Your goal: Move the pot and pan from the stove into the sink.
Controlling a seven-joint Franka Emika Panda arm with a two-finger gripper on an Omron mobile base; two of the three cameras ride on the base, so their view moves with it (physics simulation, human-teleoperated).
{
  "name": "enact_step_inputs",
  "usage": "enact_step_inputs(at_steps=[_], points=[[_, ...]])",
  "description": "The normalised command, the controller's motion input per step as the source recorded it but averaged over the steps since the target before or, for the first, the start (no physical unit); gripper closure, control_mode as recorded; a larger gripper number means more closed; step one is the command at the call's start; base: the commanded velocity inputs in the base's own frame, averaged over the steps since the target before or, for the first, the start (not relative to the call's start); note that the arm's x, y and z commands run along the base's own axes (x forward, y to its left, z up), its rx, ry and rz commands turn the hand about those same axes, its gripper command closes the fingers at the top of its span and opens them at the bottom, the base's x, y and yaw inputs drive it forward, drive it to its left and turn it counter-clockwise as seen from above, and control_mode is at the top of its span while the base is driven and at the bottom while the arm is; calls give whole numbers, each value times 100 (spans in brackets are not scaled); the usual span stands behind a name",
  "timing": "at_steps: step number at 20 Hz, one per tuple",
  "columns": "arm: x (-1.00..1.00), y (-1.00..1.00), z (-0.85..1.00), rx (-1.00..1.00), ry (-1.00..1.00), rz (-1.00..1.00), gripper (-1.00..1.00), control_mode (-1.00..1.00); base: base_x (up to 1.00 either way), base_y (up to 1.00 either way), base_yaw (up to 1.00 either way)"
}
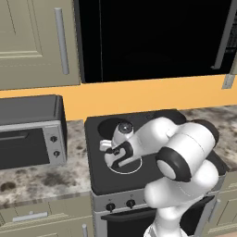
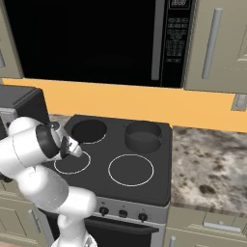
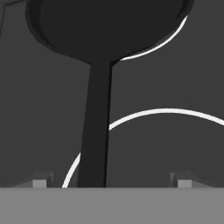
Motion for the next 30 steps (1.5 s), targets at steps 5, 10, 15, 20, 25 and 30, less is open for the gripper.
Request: enact_step_inputs(at_steps=[5,10,15,20,25,30], points=[[16,4,-42,-8,4,-1,-100,-100,0,0,0],[11,3,-25,-2,1,0,100,-100,0,0,0],[0,0,0,0,0,0,100,-100,0,0,0],[0,0,8,0,0,-1,100,-100,0,0,0],[-7,0,36,1,-2,-3,100,-100,0,0,0],[-9,0,79,1,-5,-5,100,-100,0,0,0]])
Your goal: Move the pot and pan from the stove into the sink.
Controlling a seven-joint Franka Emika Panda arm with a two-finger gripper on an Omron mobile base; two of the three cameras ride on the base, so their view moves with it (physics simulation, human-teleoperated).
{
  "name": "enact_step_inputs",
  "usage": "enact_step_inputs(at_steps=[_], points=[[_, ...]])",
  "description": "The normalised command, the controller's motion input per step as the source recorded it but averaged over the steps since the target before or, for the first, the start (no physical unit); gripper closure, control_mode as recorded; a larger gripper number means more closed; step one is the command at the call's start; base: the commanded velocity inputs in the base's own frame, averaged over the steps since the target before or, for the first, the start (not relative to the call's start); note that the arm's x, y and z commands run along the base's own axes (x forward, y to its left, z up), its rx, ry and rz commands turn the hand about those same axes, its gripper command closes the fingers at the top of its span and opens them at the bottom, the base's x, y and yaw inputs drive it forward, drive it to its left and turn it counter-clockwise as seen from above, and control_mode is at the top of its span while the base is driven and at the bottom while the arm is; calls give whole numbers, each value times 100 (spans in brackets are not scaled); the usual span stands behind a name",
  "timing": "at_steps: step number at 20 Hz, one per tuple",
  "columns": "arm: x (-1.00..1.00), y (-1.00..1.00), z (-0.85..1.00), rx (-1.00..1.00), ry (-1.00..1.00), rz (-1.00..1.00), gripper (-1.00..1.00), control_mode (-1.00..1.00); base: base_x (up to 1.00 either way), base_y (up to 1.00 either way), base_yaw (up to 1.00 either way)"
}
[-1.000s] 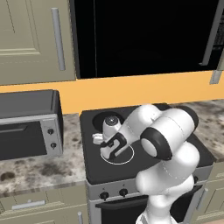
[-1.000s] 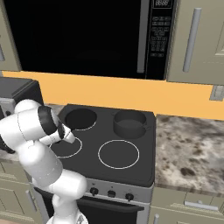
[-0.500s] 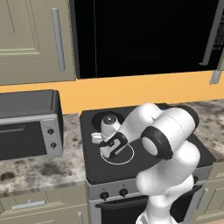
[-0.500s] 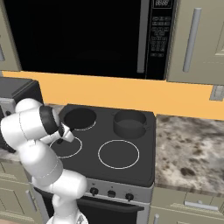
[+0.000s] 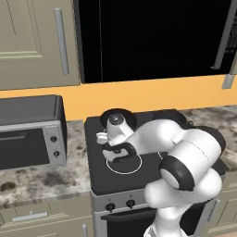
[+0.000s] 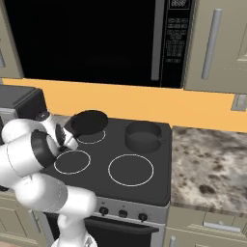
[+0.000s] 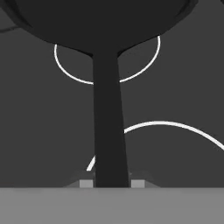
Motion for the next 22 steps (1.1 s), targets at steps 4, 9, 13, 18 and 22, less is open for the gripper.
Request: enact_step_inputs(at_steps=[4,9,13,18,22], points=[[-17,0,93,0,-4,-6,100,-100,0,0,0],[-45,0,85,0,2,-1,100,-100,0,0,0],[-62,0,86,0,5,0,100,-100,0,0,0],[-77,0,75,0,5,0,100,-100,0,0,0],[-91,0,50,0,0,0,100,-100,0,0,0]])
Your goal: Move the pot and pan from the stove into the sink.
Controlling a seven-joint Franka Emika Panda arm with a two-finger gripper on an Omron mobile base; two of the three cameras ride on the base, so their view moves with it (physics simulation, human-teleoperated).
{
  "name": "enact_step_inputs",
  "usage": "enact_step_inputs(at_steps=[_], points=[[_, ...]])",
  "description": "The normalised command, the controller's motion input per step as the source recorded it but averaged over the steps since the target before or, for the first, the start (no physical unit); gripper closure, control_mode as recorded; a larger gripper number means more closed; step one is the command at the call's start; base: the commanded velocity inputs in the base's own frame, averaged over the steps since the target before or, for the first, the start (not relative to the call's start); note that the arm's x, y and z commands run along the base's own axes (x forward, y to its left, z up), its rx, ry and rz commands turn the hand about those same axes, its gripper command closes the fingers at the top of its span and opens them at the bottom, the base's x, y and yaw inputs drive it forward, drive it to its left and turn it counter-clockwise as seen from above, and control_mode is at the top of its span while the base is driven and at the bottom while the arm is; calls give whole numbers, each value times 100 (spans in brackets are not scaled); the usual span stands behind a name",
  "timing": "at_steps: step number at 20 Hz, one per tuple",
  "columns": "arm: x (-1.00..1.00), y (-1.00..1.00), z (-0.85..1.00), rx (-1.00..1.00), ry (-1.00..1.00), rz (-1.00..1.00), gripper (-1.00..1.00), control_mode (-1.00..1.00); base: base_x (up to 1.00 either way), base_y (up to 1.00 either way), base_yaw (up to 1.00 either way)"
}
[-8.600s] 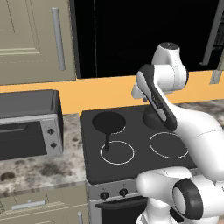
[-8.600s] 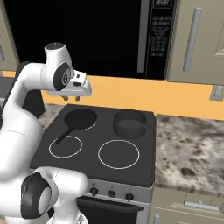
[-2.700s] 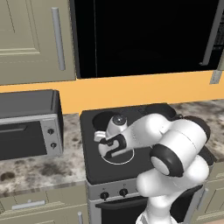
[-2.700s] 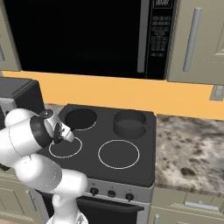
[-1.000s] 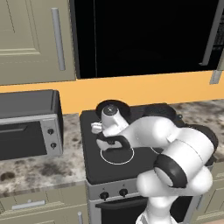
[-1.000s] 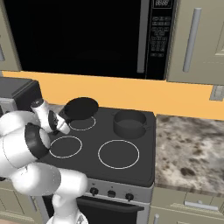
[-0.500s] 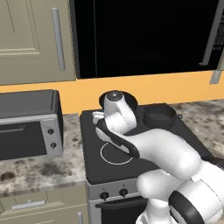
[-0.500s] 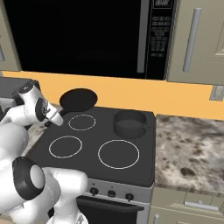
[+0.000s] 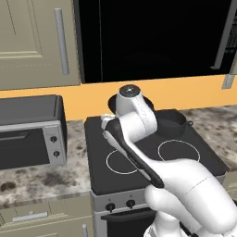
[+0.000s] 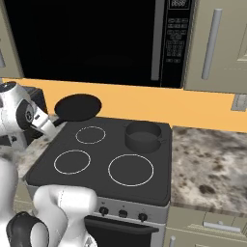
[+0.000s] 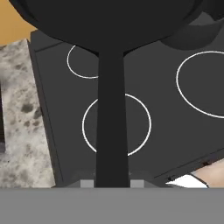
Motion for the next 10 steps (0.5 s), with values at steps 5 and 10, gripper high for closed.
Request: enact_step_inputs(at_steps=[5,10], points=[[-100,-7,19,0,-12,0,100,-100,0,0,0],[-99,-19,15,0,-26,0,100,-100,0,0,0]])
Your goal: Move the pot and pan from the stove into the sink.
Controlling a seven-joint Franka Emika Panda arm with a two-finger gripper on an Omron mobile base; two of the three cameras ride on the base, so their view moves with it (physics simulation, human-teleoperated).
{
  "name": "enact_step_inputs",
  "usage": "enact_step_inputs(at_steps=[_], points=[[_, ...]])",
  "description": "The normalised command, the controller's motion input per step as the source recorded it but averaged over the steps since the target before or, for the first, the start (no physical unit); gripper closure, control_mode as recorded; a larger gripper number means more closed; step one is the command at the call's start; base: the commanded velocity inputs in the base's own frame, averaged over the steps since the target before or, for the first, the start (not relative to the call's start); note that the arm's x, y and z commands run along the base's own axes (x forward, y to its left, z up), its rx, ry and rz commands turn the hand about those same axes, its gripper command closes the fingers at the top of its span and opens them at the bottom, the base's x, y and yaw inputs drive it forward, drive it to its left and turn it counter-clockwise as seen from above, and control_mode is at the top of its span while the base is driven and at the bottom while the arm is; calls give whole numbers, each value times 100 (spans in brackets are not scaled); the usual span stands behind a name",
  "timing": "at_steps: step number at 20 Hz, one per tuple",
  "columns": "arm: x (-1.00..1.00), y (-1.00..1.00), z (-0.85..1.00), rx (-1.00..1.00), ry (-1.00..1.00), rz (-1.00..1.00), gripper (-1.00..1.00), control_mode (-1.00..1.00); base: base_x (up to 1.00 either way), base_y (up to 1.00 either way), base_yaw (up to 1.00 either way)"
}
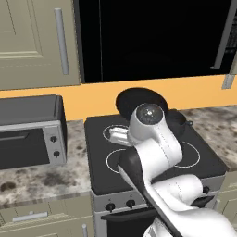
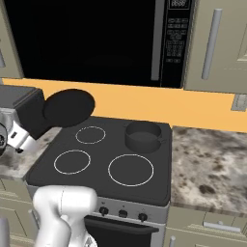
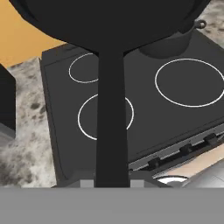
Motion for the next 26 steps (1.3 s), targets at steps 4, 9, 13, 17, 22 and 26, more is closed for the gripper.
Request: enact_step_inputs(at_steps=[4,9,13,17,22,26], points=[[-85,-44,7,2,-27,5,100,-100,0,0,0],[-68,-61,0,8,-17,16,100,-100,0,0,0],[-27,-34,0,8,-7,20,100,-100,0,0,0],[0,0,0,0,0,0,100,-100,0,0,0],[-3,0,-1,0,0,0,100,100,-21,0,0],[0,0,0,0,0,0,100,100,-75,-1,0]])
